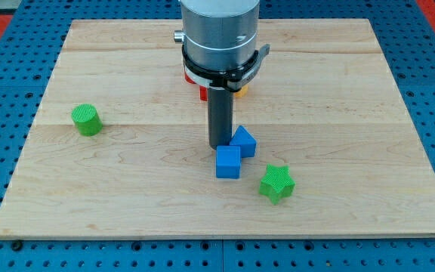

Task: Slide the triangle into blue cube and green star

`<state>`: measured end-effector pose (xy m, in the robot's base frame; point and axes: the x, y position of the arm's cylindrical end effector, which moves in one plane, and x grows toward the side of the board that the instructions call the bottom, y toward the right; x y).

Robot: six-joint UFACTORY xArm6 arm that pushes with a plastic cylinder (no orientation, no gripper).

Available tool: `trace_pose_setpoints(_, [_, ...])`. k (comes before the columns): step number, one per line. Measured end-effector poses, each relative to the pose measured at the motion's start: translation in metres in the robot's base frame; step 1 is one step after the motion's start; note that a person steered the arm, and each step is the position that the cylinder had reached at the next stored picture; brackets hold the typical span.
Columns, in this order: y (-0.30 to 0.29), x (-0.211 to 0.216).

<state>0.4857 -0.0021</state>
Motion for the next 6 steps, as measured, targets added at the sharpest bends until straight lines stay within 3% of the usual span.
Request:
trace_pose_setpoints(3, [-0.012, 0.025])
trace_pose_setpoints(4, [-0.080, 0.003])
trace_pose_setpoints(5, [-0.013, -0.040])
trace_pose_setpoints(6, [0.060, -0.054])
